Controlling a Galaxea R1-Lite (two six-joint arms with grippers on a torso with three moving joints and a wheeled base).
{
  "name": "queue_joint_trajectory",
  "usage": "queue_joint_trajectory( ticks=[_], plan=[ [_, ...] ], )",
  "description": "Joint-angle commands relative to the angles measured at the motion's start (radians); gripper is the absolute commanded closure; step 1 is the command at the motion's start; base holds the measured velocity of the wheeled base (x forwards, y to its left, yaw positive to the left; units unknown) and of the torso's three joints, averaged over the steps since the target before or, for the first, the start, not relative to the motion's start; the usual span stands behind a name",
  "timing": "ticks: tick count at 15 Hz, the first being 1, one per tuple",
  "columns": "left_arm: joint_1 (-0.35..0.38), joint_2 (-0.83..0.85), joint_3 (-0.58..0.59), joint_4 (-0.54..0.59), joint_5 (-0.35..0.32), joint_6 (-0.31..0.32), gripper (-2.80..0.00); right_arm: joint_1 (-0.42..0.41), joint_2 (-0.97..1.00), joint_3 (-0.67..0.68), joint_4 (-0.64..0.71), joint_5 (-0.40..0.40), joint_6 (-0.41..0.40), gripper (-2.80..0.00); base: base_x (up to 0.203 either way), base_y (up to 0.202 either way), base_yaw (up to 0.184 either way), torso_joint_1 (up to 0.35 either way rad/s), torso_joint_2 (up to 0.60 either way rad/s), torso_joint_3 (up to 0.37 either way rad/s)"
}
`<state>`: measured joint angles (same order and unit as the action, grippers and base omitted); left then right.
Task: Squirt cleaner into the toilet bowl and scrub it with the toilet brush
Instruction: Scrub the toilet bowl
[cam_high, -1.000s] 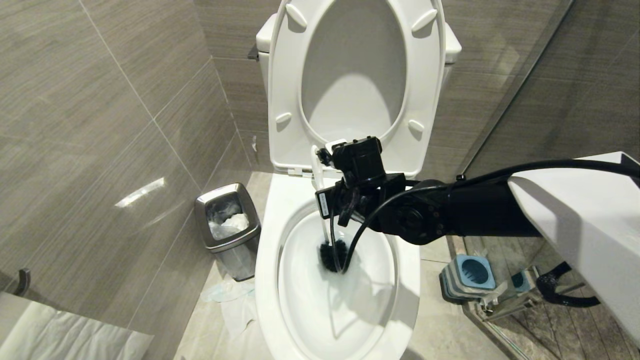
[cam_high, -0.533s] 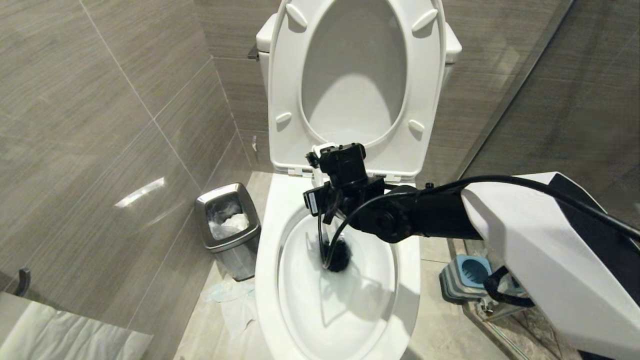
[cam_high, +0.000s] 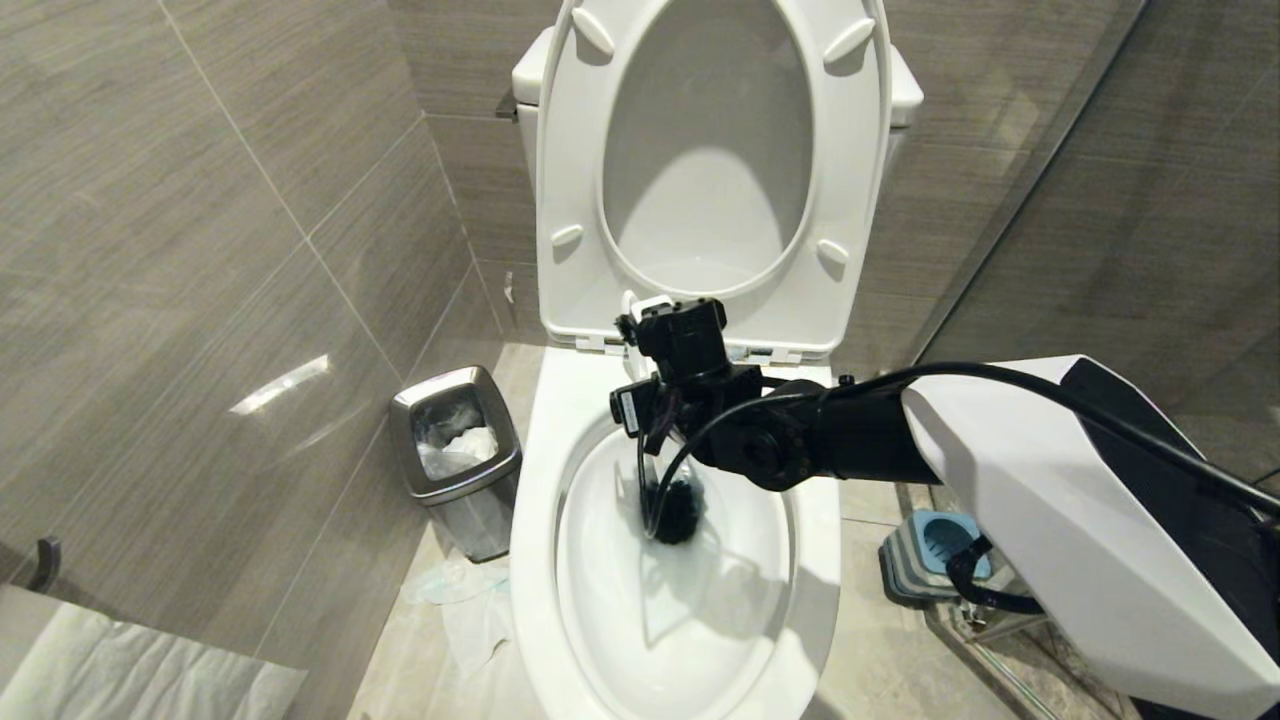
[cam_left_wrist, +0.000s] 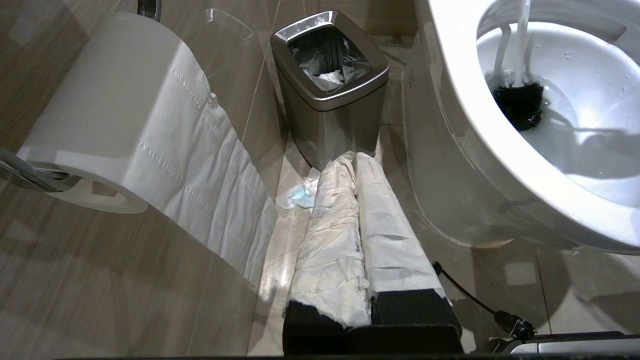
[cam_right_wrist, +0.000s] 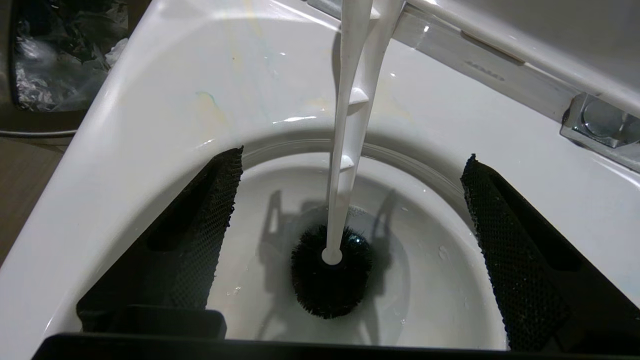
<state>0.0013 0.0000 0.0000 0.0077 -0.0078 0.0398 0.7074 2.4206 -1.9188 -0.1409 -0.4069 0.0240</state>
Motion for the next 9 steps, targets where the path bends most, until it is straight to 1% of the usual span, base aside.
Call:
queue_joint_trajectory(
  ticks=[1,9],
  plan=[
    [0.0,0.0,0.002,0.0,0.0,0.0,0.0,0.001,0.003,0.006,0.0,-0.001,-0.001,-2.8,0.0,0.0,0.0,0.0,0.0,0.0],
    [0.0,0.0,0.0,0.0,-0.004,0.008,0.0,0.003,-0.005,0.004,0.004,-0.009,-0.002,-2.8,0.0,0.0,0.0,0.0,0.0,0.0]
  ],
)
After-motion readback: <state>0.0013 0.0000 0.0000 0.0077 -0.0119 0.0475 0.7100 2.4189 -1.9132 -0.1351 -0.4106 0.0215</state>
